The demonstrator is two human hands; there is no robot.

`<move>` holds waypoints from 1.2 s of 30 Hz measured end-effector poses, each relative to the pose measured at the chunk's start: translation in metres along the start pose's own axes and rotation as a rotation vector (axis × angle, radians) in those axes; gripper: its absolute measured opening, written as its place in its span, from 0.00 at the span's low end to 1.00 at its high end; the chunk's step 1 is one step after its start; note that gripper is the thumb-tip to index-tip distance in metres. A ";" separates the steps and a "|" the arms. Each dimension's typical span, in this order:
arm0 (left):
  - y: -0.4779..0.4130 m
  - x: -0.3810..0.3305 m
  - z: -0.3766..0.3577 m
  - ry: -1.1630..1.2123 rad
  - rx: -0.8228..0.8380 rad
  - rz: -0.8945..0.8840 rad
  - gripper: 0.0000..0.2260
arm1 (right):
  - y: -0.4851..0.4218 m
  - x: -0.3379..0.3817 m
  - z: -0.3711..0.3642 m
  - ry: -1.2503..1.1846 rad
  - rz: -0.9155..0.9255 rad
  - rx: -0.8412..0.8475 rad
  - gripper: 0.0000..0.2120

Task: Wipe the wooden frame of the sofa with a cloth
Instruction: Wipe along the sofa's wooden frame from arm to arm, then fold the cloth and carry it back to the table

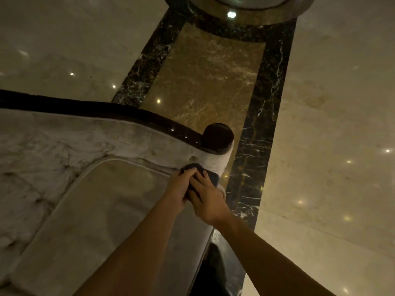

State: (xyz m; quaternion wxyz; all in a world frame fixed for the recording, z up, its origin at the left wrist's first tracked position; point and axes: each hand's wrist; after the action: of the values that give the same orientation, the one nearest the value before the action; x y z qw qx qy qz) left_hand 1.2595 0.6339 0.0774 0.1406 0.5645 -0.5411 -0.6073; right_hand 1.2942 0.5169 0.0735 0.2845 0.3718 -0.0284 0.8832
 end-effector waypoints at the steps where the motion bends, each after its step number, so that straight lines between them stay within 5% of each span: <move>1: 0.007 0.001 0.010 0.042 -0.024 0.040 0.15 | 0.006 0.006 -0.007 -0.020 0.035 -0.003 0.20; 6: 0.079 0.025 0.080 0.221 -0.092 0.044 0.14 | 0.044 0.037 -0.026 -0.270 -0.088 0.096 0.19; 11: 0.175 0.079 0.150 0.384 -0.142 0.039 0.18 | 0.076 0.072 -0.032 -0.171 0.082 0.415 0.38; 16: 0.314 0.187 0.217 0.773 -0.161 -0.203 0.15 | 0.169 0.143 -0.078 -0.439 0.091 0.802 0.17; 19: 0.402 0.264 0.257 0.934 -0.288 -0.396 0.20 | 0.251 0.192 -0.119 -0.563 0.020 0.958 0.08; 22: 0.473 0.326 0.287 0.952 -0.489 -0.534 0.20 | 0.328 0.244 -0.146 -0.521 0.000 1.088 0.13; 29: 0.579 0.428 0.327 1.077 -0.884 -0.819 0.15 | 0.442 0.342 -0.198 -0.373 0.201 1.325 0.11; 36: 0.643 0.502 0.350 1.357 -1.199 -0.917 0.14 | 0.543 0.408 -0.261 -0.079 0.514 1.417 0.07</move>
State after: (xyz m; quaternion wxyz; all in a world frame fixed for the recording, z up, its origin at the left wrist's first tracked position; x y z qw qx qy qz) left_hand 0.5212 0.1745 0.2565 0.4318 0.7799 0.3154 -0.3253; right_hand 0.6132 0.3275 0.2473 -0.2390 0.4790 0.4502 0.7147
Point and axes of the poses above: each hand's wrist, its own y-axis away from the middle knuckle, its own z-axis out of the back of the hand, x = y × z, and after that the axes turned 12 degrees about y, right-handed
